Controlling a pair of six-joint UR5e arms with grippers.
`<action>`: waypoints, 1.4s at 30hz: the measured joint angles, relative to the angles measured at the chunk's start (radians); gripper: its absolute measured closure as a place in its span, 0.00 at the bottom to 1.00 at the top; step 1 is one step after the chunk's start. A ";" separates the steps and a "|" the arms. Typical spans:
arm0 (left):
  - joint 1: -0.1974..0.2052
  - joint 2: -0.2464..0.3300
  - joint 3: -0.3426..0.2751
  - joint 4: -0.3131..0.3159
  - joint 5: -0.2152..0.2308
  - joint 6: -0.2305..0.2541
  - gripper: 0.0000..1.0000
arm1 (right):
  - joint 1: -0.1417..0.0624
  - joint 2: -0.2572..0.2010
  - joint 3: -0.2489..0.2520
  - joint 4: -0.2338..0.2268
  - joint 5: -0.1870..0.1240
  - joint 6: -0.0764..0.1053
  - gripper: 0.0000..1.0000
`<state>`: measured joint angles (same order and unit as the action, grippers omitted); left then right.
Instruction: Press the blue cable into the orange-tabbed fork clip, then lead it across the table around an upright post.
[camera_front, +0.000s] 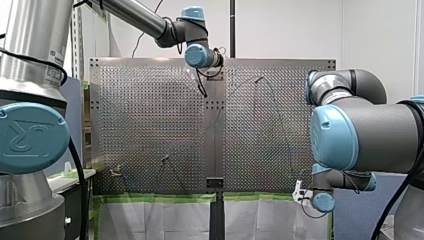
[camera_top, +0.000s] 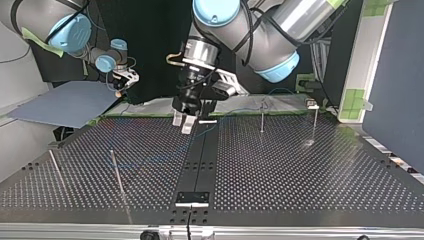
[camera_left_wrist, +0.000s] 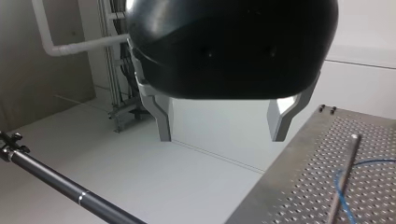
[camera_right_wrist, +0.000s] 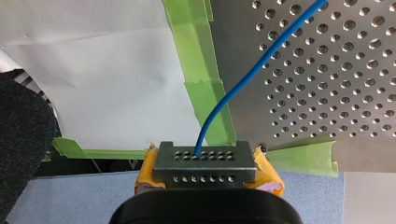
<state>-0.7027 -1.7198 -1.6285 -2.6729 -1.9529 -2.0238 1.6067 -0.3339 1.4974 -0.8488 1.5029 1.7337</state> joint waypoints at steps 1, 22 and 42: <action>0.000 -0.001 -0.009 0.009 0.000 0.000 0.01 | 0.000 0.000 0.000 0.000 0.000 0.000 1.00; 0.006 -0.004 -0.219 0.086 -0.042 -0.003 0.01 | 0.003 0.000 0.000 -0.001 -0.001 0.000 1.00; 0.032 -0.005 -0.421 0.167 0.016 -0.105 0.01 | 0.003 0.000 0.000 -0.001 -0.001 0.000 1.00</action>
<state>-0.6706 -1.7245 -2.0498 -2.5056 -1.9365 -2.1287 1.6100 -0.3339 1.4972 -0.8500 1.5019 1.7337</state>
